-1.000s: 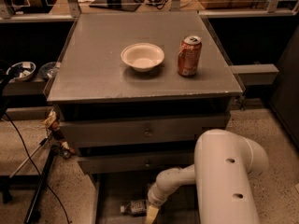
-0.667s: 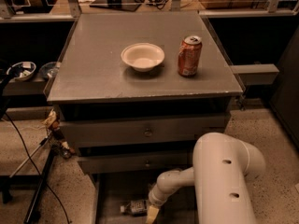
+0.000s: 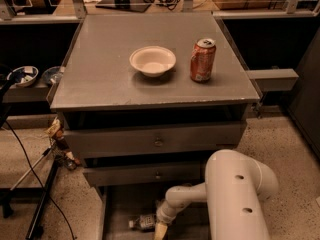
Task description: Pick blue plastic bottle from bottom drawer and place on counter
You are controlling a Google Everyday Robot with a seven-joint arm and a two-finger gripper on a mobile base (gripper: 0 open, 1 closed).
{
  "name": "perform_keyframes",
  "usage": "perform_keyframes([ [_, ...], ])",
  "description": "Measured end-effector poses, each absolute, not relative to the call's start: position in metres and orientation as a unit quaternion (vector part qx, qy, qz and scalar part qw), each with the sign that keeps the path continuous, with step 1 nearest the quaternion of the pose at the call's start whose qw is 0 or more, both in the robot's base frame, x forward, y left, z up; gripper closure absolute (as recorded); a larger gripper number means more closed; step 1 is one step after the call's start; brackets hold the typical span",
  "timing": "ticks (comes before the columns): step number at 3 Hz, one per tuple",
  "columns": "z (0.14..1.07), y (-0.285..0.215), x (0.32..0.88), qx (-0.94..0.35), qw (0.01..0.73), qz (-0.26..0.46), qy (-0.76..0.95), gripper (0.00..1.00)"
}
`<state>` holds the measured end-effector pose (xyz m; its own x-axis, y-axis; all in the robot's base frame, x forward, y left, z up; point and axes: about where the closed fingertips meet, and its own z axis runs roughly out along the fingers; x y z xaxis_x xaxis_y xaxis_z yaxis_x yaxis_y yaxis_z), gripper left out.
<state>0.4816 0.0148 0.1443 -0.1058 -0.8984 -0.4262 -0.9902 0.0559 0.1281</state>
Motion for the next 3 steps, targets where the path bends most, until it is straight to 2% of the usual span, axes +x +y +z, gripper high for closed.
perform_keyframes([
  [1,0.1443,0.0148,0.4816,-0.658,0.117,0.197,0.717,0.00],
  [2,0.1443,0.0148,0.4816,-0.658,0.117,0.197,0.717,0.18],
  [3,0.1443,0.0149,0.4815,-0.658,0.117,0.197,0.717,0.42],
])
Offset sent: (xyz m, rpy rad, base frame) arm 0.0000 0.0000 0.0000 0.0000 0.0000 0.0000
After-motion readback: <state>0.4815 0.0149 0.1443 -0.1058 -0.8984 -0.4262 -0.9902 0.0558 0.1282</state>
